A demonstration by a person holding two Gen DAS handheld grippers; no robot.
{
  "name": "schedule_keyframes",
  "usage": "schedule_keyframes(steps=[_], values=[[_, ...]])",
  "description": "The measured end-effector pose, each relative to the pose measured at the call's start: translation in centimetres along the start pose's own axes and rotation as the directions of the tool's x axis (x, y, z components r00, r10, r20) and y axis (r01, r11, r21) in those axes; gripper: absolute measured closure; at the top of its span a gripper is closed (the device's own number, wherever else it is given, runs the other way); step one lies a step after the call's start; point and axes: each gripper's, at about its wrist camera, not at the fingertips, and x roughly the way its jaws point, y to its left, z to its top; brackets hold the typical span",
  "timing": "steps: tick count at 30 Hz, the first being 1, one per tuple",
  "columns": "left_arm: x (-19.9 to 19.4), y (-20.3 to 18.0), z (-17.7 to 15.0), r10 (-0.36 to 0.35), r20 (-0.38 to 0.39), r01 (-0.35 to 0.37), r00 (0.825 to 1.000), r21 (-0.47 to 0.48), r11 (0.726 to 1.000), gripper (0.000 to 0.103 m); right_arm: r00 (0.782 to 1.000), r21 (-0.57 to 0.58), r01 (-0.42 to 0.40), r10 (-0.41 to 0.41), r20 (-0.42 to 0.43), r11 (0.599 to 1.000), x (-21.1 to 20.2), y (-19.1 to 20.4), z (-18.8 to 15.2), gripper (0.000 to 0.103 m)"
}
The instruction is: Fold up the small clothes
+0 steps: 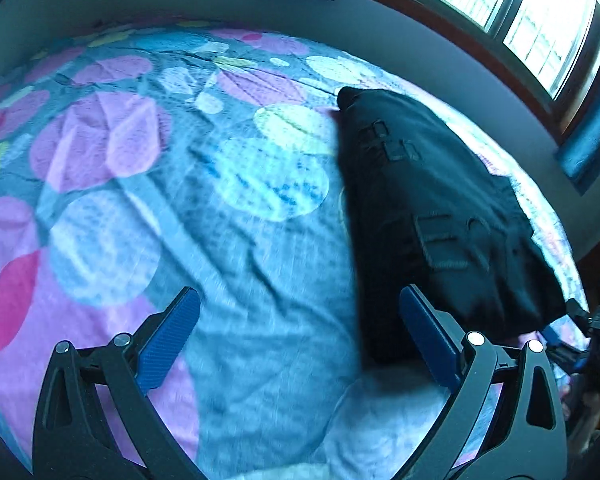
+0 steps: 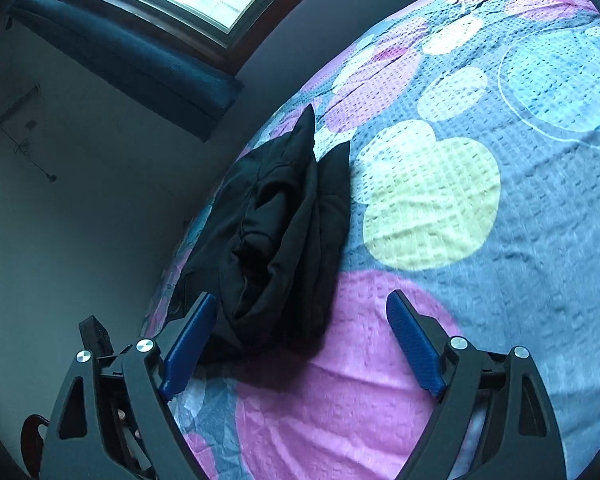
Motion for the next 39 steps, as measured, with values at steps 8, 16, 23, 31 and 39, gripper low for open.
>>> schedule_keyframes(steps=[8, 16, 23, 31, 39], values=[[-2.0, -2.7, -2.7, 0.08, 0.046, -0.084, 0.996, 0.09, 0.992, 0.003, 0.982, -0.11, 0.181, -0.186, -0.032, 0.977, 0.6, 2.0, -2.6, 0.016], [-2.8, -4.2, -2.9, 0.127, 0.088, -0.138, 0.988, 0.128, 0.982, 0.003, 0.943, -0.187, 0.328, -0.334, -0.003, 0.926, 0.5, 4.4, -4.4, 0.016], [-3.2, -5.4, -3.4, 0.144, 0.111, -0.161, 0.983, 0.164, 0.973, 0.003, 0.915, -0.338, 0.382, -0.403, 0.008, 0.86, 2.4, 7.6, -6.2, 0.016], [-3.2, -6.1, -3.8, 0.147, 0.118, -0.167, 0.982, 0.186, 0.968, 0.003, 0.914, -0.349, 0.391, -0.404, 0.039, 0.852, 1.5, 8.3, -6.5, 0.016], [-3.3, -6.2, -3.8, 0.155, 0.123, -0.177, 0.98, 0.193, 0.965, 0.003, 0.911, -0.349, 0.396, -0.41, 0.036, 0.849, 1.9, 8.1, -6.4, 0.016]])
